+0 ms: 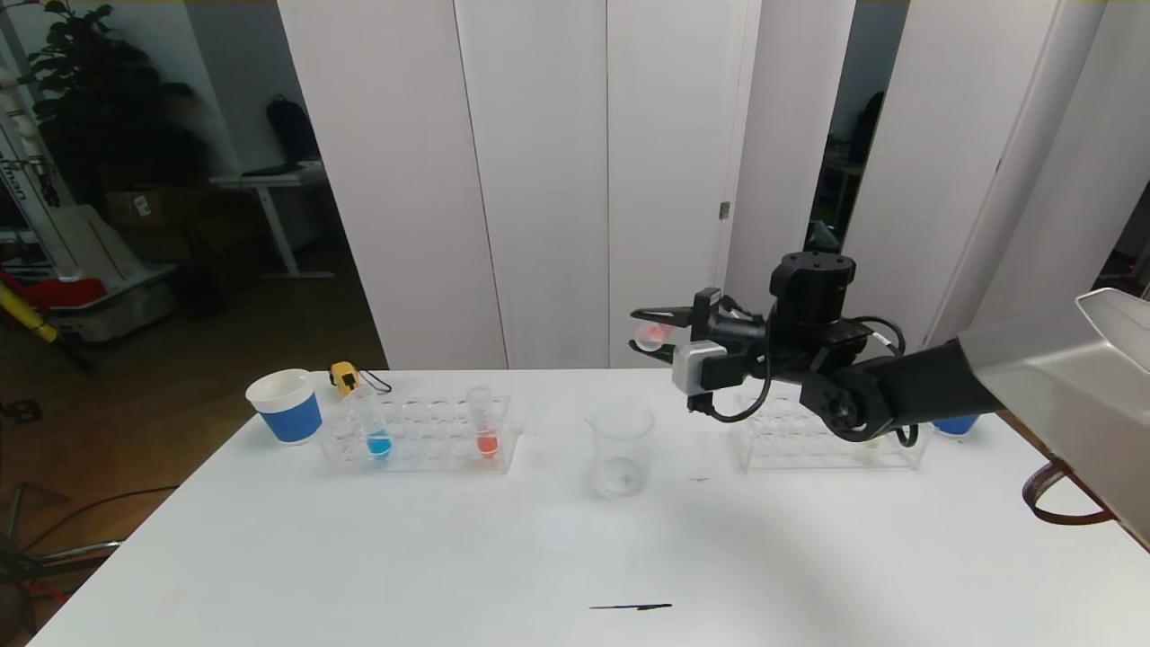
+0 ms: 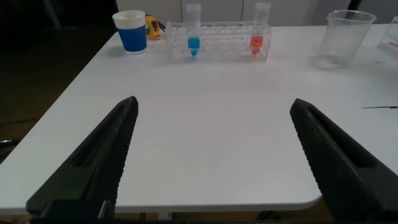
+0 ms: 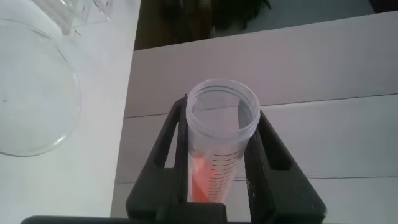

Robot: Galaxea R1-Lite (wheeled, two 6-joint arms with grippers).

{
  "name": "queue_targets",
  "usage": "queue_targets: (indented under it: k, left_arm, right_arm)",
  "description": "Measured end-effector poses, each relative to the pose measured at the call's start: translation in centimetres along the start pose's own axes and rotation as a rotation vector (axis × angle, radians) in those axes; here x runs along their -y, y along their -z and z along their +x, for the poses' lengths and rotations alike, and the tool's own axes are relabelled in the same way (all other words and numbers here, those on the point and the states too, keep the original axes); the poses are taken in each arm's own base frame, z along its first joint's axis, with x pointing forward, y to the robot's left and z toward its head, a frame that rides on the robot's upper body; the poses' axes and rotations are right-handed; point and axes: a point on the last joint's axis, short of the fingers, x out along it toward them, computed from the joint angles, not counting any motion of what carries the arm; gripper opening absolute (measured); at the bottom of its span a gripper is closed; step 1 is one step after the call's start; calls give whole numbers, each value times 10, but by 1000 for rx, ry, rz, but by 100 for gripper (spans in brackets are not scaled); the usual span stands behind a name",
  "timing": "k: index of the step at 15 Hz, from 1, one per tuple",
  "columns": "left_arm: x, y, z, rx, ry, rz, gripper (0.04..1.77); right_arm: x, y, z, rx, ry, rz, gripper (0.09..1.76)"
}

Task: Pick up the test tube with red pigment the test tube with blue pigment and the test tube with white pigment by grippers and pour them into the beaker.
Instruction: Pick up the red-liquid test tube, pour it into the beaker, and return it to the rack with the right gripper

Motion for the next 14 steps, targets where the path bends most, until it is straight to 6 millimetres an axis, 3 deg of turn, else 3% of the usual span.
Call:
queue_targets:
  k: [14]
  left_arm:
    - [0,0,0,0,0,0,175]
  right_arm:
    - [-10,9,6,12,1,-109,59]
